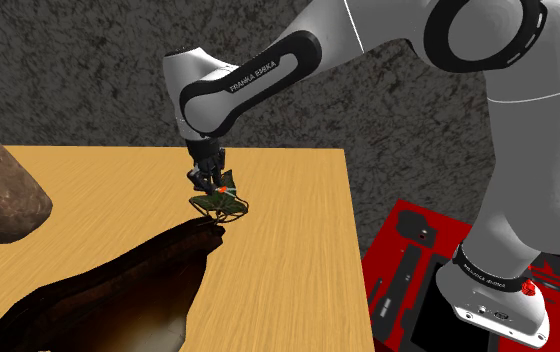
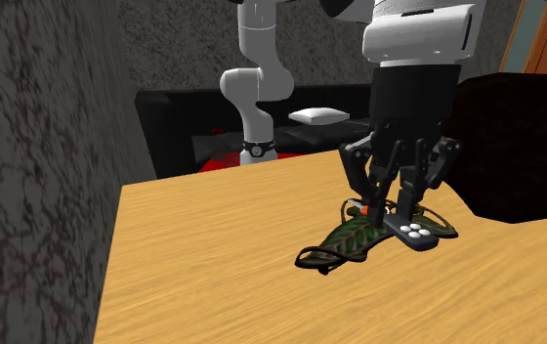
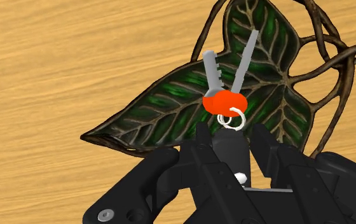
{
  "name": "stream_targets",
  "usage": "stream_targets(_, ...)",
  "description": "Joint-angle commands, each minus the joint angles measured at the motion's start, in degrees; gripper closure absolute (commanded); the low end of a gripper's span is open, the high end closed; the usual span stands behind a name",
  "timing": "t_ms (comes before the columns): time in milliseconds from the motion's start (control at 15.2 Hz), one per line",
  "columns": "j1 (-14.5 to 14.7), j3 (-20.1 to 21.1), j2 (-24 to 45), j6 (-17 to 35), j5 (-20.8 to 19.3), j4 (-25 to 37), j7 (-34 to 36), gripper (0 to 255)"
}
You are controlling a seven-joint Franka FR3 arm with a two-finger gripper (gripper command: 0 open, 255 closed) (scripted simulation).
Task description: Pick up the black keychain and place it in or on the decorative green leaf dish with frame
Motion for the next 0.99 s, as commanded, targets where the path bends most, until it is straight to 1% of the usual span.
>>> stream_targets(0,0.0,0.0,0.0,0.0,0.0,0.0,0.0,255)
stream_targets(66,0.0,0.0,0.0,0.0,0.0,0.0,0.0,0)
stream_targets(396,0.0,0.0,0.0,0.0,0.0,0.0,0.0,0)
stream_targets(660,-0.1,0.3,-2.5,-6.1,0.7,3.7,-0.5,0)
stream_targets(924,-0.1,0.3,-2.5,-6.1,0.7,3.7,-0.5,0)
